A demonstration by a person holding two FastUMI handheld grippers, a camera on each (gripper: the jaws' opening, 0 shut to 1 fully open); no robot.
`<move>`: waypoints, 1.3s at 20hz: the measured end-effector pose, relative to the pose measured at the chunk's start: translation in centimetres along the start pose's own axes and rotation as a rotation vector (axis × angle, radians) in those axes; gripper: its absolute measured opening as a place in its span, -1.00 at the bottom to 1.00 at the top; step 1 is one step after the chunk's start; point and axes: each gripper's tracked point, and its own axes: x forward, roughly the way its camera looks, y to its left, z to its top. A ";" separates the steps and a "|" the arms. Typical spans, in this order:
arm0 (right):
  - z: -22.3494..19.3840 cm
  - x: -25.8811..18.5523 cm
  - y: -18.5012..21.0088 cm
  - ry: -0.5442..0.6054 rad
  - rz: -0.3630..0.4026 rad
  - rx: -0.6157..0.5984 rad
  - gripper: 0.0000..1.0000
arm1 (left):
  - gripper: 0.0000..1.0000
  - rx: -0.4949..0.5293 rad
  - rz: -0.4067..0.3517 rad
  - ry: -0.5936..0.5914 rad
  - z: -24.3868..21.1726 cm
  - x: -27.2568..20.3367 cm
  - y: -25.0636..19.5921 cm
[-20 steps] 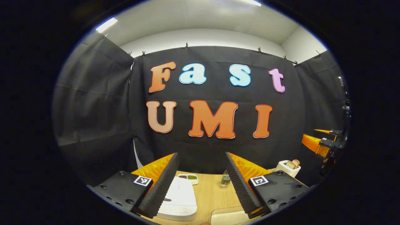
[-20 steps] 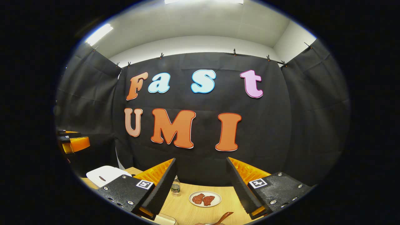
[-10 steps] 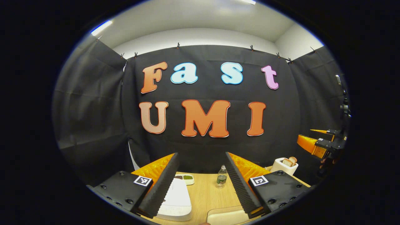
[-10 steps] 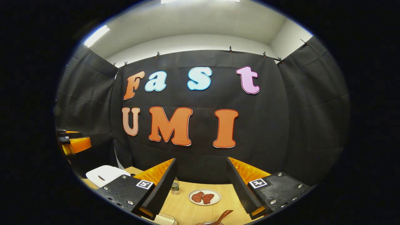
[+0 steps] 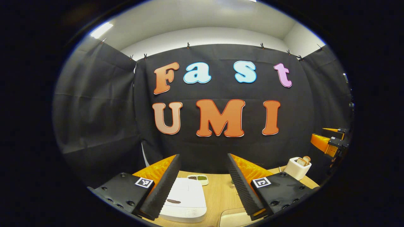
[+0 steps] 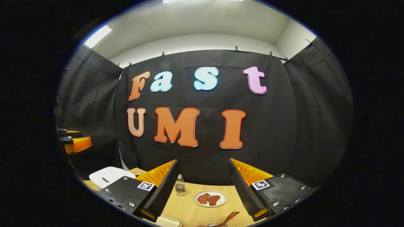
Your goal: Close the left gripper, press the button to open the rice cooker; take a wooden spoon from the chopstick holder with the right hand, scoop a spoonful of rice and pour it into the rice cooker, then put the wooden spoon back into the chopstick holder.
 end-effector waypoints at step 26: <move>-5.8 -1.7 -5.7 0.130 -0.151 -0.005 0.86 | -0.89 -0.303 0.027 0.601 -13.9 5.9 6.0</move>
